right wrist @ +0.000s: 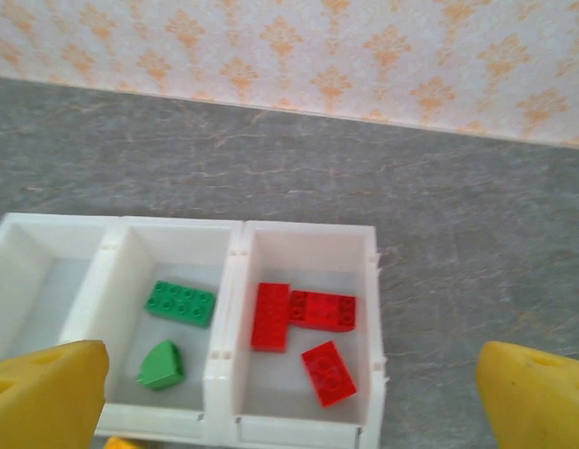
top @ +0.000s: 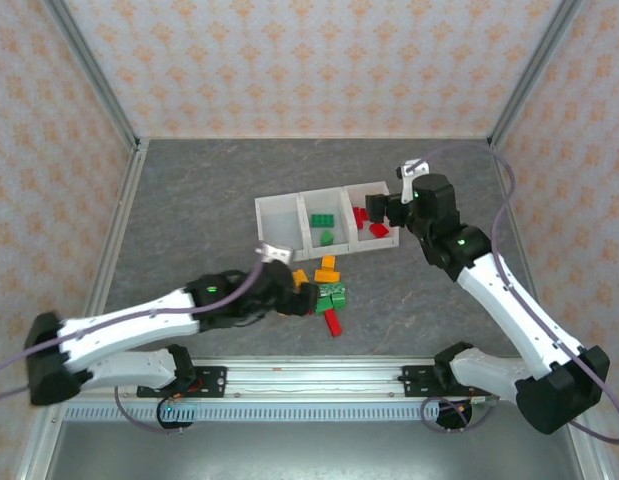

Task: Sort the legos into containers by color
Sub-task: Pick up the lego from the middle-left of the table.

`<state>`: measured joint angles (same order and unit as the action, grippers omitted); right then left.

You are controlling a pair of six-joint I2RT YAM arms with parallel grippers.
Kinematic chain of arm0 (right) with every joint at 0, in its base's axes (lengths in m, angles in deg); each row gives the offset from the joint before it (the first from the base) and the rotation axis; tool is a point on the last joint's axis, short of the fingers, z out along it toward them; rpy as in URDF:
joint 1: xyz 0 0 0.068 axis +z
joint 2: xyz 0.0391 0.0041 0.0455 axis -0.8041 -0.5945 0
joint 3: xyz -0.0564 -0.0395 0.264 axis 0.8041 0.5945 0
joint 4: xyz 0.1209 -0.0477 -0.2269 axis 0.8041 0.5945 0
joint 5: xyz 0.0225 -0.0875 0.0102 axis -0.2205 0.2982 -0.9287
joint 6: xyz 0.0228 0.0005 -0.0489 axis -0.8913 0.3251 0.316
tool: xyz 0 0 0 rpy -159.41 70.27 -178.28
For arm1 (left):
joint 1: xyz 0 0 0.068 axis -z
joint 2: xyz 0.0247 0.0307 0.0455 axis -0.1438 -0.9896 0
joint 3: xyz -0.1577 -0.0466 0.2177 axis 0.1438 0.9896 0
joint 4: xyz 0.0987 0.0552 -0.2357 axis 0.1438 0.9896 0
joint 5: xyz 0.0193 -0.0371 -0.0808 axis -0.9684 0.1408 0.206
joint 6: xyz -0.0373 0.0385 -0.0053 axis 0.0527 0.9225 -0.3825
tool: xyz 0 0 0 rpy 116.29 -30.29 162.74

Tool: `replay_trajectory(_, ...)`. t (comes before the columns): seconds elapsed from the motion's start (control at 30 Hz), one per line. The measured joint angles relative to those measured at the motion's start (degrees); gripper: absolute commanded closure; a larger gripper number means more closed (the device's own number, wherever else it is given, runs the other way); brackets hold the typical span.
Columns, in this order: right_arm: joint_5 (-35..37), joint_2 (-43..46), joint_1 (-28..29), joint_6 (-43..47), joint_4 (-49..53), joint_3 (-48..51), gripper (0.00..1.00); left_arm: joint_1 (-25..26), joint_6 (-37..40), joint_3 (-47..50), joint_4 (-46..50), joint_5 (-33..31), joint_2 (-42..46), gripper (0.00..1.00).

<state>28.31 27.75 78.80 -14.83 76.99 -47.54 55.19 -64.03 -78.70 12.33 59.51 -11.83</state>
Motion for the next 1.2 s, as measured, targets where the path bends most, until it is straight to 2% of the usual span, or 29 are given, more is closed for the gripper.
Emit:
replay_trajectory(0.07, -2.9, 0.5, -0.2, -1.5, 1.2, 0.0, 0.0, 4.8, -3.5, -4.0, 0.8, -2.1, -7.6, 0.03)
replay_trajectory(0.17, -5.8, 1.9, -0.2, -3.1, 3.7, 0.1, 0.0, 8.8, -8.8, -8.3, 2.0, -2.9, -16.7, 0.06)
replay_trajectory(0.33, -6.8, 9.4, -0.2, -4.6, 3.9, 4.5, 0.0, 9.9, -15.9, -9.8, 2.8, -2.1, -25.3, 0.14)
replay_trajectory(0.63, -4.0, 20.2, -0.2, -4.8, 3.5, 7.4, 0.0, 9.9, -22.4, -14.6, 4.1, -1.8, -31.1, 0.17)
replay_trajectory(0.93, -5.6, 19.6, -0.2, -6.1, 5.3, 8.3, 0.03, 9.2, -23.7, -18.0, 4.1, -1.1, -36.0, 0.25)
replay_trajectory(1.1, -6.0, 21.1, -0.2, -6.6, 7.4, 9.0, 0.04, 7.6, -24.1, -16.2, 3.3, -0.1, -36.1, 0.31)
replay_trajectory(1.2, -6.0, 22.6, -0.2, -6.8, 7.8, 9.1, 0.05, 6.9, -24.3, -14.9, 2.5, 0.6, -36.2, 0.41)
